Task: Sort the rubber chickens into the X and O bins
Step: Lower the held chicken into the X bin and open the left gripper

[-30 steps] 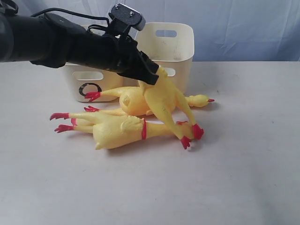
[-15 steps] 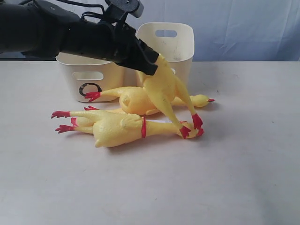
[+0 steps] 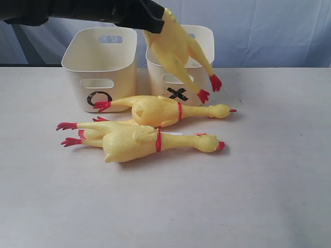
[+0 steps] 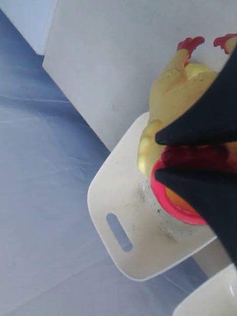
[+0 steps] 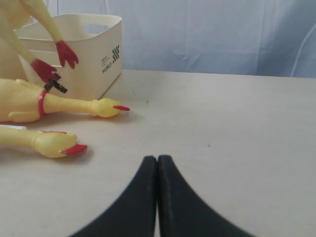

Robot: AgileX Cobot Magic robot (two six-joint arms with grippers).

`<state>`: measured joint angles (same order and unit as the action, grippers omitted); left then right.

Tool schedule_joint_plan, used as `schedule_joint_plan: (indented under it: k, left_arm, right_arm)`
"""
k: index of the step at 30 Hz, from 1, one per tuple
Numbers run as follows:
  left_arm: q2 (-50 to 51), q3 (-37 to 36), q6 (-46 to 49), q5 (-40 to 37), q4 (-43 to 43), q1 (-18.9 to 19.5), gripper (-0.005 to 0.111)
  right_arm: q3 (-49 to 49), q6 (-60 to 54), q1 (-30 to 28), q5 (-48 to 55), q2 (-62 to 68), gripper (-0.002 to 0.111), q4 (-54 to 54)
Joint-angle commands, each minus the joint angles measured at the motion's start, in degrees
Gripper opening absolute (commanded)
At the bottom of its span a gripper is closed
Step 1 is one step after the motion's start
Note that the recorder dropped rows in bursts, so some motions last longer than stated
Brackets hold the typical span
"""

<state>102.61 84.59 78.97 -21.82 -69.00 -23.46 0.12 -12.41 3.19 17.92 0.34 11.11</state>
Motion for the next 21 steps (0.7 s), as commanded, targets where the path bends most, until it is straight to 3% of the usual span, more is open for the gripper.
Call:
schedule_joint_plan:
  k: [1,14,17,21]
  left_arm:
    - [-0.7,0.6,-2.7,3.0,-4.2,3.3,0.000]
    - [-0.3,0.6,-0.9,3.9,-23.0,11.9,0.000]
    - [1.1,0.6,6.3,1.4,-30.4,12.6,0.000]
    - [3.4,1.8,16.5,-0.8,-30.9,12.5,0.000]
  right_arm:
    - [-0.1,-0.2,0.3,-0.4,-0.3,-0.001,0.1]
    - [-0.1,-0.2,0.3,-0.4,-0.3,-0.001,0.1]
    - [-0.1,-0.2,0.3,-0.4,-0.3,-0.001,0.1]
    - [-0.1,-0.2,0.3,-0.4,-0.3,-0.001,0.1]
